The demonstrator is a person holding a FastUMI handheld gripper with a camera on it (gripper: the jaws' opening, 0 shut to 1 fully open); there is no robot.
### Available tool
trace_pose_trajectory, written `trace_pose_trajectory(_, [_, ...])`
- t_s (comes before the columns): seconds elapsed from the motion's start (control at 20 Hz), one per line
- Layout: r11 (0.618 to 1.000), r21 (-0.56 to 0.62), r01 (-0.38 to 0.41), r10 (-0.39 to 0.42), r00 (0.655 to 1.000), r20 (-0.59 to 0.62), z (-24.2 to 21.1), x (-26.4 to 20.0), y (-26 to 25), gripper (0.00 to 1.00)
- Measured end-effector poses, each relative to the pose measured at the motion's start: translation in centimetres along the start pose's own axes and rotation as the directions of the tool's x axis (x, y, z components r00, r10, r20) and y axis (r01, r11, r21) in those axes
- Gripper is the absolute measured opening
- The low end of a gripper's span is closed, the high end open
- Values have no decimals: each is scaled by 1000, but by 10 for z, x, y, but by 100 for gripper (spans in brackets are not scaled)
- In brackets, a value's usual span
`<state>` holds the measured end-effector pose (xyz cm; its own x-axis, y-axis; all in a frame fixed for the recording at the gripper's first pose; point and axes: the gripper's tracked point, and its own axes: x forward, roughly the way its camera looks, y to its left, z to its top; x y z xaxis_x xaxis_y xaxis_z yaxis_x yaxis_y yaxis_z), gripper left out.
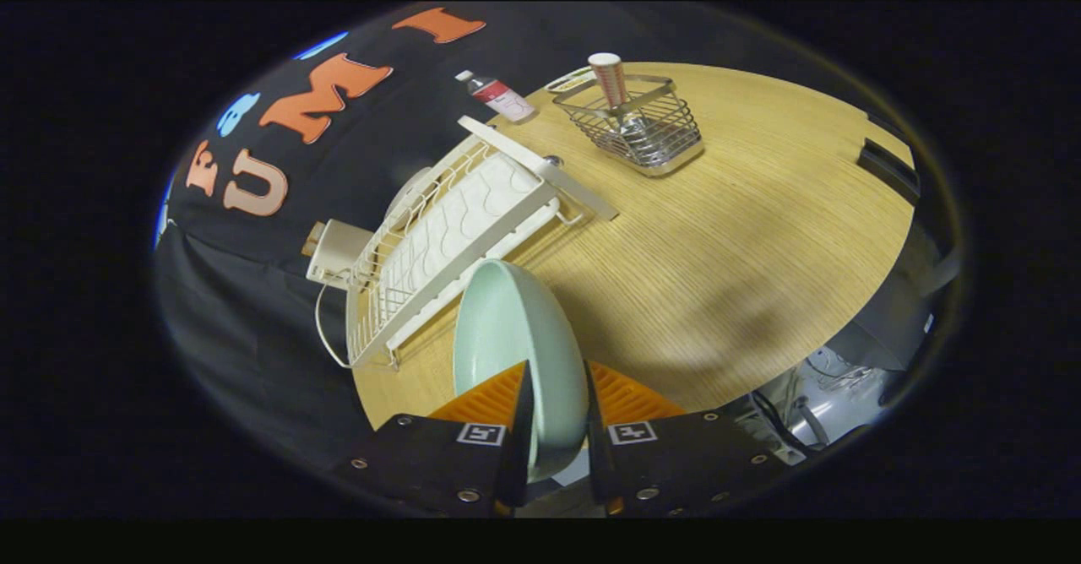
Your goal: Take the plate from the dish rack, then take the spoon from the basket and place it into the plate.
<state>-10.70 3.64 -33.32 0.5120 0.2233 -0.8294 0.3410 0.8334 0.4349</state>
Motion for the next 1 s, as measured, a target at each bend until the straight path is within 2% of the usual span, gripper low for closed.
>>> trace_pose_trajectory(0.15, [997,-46,59,-58,998,18,5,-4,-16,33])
trace_pose_trajectory(0.4, [996,-64,67,-65,997,33,15,-12,-23,43])
trace_pose_trajectory(0.65, [976,-157,150,-129,982,139,52,-31,-43,65])
trace_pose_trajectory(0.9, [939,-226,258,-194,943,271,102,-56,-59,91])
trace_pose_trajectory(1.0, [924,-246,292,-208,925,318,120,-62,-61,96])
